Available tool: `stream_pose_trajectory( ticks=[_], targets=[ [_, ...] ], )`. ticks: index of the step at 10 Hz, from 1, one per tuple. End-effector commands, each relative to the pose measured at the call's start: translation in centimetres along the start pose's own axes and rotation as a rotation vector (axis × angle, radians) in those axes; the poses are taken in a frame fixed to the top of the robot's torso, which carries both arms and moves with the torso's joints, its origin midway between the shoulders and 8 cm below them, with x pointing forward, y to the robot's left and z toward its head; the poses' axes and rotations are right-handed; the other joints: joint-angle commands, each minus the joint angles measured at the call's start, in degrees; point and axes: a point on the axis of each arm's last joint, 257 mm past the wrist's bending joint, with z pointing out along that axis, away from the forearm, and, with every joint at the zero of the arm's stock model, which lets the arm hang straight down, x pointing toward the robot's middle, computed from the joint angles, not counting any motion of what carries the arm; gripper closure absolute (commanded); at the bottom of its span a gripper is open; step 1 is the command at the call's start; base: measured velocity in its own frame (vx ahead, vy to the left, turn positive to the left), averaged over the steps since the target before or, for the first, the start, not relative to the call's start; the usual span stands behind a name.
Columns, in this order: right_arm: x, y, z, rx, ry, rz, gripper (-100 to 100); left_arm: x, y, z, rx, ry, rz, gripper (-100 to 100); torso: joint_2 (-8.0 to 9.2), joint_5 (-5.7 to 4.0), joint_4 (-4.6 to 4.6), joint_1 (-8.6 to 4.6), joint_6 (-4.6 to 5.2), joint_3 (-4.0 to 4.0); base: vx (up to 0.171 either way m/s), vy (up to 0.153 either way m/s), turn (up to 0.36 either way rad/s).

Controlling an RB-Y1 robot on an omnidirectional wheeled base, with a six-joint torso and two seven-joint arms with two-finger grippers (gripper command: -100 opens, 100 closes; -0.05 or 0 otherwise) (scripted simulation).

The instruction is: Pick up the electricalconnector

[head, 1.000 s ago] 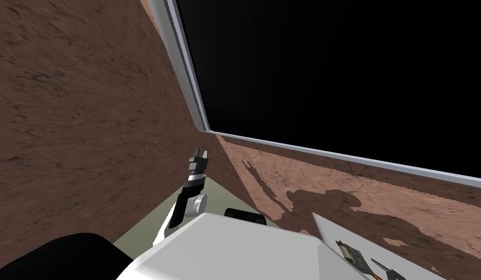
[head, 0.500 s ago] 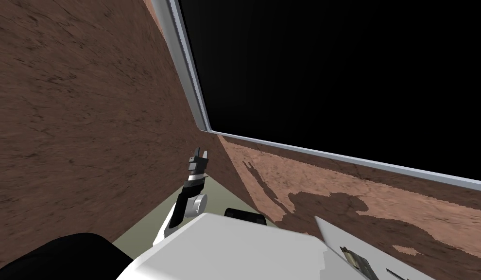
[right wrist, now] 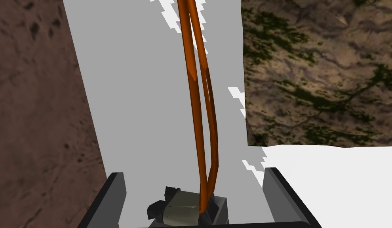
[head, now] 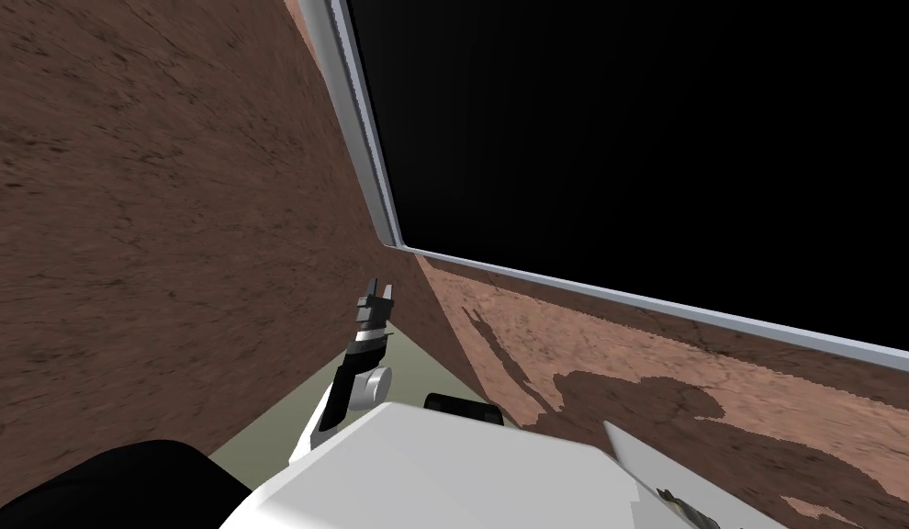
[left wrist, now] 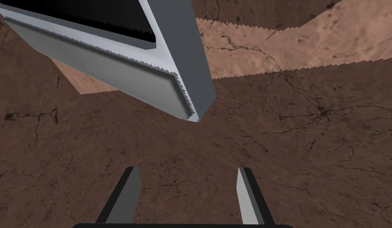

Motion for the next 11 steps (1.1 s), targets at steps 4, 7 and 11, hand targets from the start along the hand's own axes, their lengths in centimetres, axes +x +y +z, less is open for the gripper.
stream_pose_trajectory(
  ticks=[4,7,11],
  targets=[
    [0.0,0.0,0.0,0.0,0.0,-0.001,100,0.0,0.0,0.0,0.0,0.0,0.0,0,0.01,0.0,0.01,0.04,0.0,0.01,0.0,0.0,0.0],
    [-0.3,-1.0,-0.6,0.002,-0.007,-0.016,100,0.0,0.0,0.0,0.0,0.0,0.0,0,0.01,0.01,0.01,0.04,0.0,0.01,-0.002,0.006,-0.051],
    [-0.4,-1.8,-0.9,0.002,-0.012,-0.028,0,0.0,0.0,0.0,0.0,0.0,0.0,0,0.06,0.04,0.02,0.15,0.01,0.04,-0.008,0.016,-0.07]
  ],
)
